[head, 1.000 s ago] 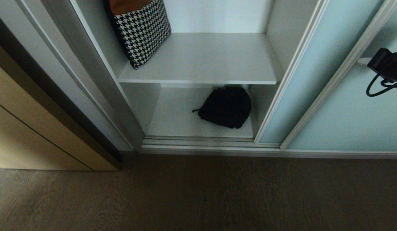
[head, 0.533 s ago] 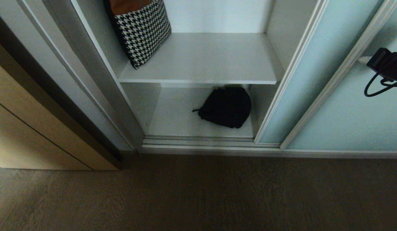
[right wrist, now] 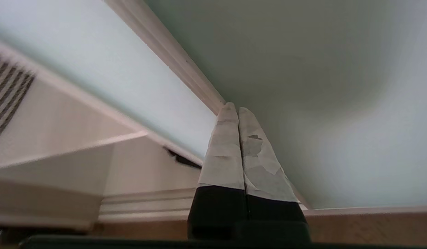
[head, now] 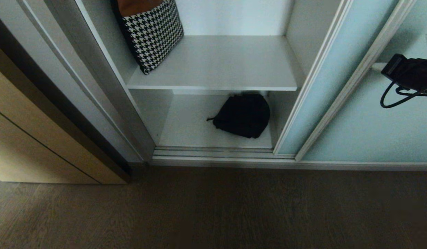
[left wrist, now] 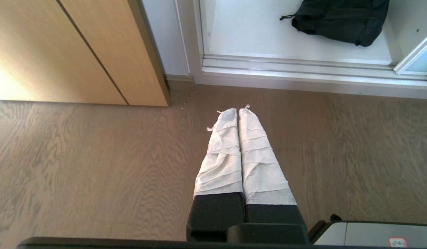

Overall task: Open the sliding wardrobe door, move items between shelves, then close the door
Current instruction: Close the door

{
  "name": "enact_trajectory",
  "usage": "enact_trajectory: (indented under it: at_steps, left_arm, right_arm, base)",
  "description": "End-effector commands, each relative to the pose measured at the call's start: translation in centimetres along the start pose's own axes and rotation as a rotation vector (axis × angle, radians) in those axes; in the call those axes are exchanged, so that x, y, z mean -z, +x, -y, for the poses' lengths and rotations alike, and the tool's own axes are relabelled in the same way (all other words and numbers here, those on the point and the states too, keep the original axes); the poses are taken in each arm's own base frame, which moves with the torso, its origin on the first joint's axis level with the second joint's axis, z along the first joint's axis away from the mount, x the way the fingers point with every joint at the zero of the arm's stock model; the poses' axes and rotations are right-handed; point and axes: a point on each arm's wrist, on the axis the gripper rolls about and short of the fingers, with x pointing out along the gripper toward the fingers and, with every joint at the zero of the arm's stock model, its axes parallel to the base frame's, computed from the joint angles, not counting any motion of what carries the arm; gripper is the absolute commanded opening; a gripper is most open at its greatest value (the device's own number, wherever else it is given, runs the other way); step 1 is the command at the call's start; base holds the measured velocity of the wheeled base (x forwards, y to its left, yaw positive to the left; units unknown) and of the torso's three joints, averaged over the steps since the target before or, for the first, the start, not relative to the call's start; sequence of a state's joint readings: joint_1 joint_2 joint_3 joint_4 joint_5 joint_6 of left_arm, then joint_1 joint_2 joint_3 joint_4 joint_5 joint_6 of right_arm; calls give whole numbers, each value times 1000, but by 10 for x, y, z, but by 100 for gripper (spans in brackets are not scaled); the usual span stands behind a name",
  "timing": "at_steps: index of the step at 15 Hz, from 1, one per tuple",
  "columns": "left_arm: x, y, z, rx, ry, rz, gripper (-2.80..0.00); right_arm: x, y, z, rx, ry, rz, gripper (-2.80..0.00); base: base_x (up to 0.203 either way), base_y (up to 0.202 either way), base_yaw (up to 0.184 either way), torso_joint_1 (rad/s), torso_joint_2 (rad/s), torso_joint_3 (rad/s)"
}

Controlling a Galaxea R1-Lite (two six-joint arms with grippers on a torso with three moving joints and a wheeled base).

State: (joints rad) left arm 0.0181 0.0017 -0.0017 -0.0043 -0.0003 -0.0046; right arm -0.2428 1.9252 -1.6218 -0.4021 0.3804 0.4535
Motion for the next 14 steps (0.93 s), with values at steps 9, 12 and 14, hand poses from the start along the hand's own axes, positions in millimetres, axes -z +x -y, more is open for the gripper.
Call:
enact_trajectory:
  at_steps: [9, 12, 14]
  left_arm:
    - [0, 0, 0, -1, 0, -1, -280]
    - [0, 0, 0, -1, 0, -1, -280]
    - [0, 0, 0, -1, 0, -1, -280]
  right_arm:
    - [59, -27, -136, -260, -135, -125, -280]
    - [47, -68, -155, -315, -155, -103, -280]
    - [35, -94, -161, -347, -156, -76, -280]
  base:
    - [0, 0, 0, 0, 0, 0]
    - [0, 0, 0, 0, 0, 0]
    - [0, 0, 0, 0, 0, 0]
